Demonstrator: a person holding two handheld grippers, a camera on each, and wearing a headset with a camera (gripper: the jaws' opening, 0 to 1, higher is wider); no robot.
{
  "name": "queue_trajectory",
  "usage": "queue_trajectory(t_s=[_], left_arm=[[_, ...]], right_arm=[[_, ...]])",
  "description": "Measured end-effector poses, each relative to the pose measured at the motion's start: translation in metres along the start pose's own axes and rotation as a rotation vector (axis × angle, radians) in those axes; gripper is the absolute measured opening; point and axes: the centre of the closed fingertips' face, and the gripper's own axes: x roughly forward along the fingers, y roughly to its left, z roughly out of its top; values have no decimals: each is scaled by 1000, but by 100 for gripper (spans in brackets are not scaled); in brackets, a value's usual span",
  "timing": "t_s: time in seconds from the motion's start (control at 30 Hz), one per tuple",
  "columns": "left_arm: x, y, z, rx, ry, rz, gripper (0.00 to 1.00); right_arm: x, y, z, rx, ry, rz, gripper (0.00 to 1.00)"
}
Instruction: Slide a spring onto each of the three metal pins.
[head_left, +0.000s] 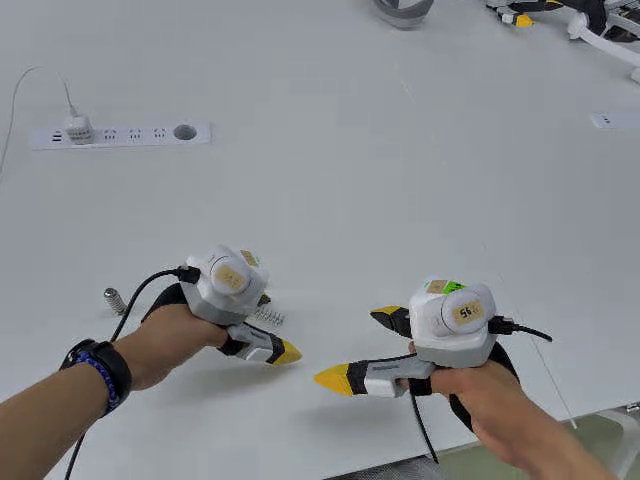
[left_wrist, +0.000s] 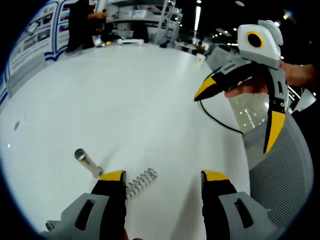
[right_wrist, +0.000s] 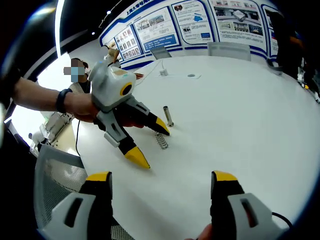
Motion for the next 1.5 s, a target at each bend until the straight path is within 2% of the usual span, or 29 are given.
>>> queue_trajectory(t_s=[0.37,0.63,0.83,1.07,1.23,1.5], left_arm=[[-16,-2,-19,17,26,26,57],[-19,-1,-27,81,46,61,47],[-21,-6,-32,132,74,79,39],[-22,-3,-36,133,77,103,28],[-23,8,-35,135,96,161,13],[-24,5,-37,79,92,165,10]], right_arm=[[3,3,-1,-4,3,7,82],[4,5,0,-9,5,11,82],[2,4,2,-13,6,6,81],[1,5,0,-18,12,6,81],[0,6,2,-15,3,4,81],[-6,5,0,-15,10,-5,80]])
